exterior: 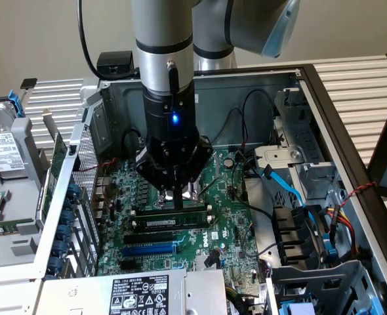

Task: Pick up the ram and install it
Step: 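Press down the ram until it locks into place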

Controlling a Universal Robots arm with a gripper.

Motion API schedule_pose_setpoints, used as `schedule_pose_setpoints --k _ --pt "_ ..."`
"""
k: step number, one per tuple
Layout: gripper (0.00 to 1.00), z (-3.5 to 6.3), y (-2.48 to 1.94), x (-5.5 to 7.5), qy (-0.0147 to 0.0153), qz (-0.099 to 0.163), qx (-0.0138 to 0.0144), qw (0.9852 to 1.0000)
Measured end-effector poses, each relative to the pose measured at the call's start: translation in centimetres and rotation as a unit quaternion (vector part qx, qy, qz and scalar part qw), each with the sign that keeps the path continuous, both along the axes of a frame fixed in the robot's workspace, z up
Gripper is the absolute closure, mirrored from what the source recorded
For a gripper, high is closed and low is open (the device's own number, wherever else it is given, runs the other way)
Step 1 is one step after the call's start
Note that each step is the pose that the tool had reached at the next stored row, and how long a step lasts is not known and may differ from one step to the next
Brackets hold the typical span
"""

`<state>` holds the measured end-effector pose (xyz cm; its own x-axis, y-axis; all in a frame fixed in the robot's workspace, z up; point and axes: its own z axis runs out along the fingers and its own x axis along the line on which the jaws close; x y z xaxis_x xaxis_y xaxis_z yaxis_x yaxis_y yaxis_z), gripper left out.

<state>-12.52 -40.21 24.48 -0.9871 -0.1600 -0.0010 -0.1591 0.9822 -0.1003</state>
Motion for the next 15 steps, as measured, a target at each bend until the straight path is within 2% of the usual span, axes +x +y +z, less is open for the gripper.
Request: schedule_pose_setpoints --k 6,15 --pt "0.90 0.00 0.00 0.6 0.0000 -0.003 0.0014 1.0000" --pt "0.90 0.00 0.00 1.8 0.0000 -0.006 0.0018 1.0000"
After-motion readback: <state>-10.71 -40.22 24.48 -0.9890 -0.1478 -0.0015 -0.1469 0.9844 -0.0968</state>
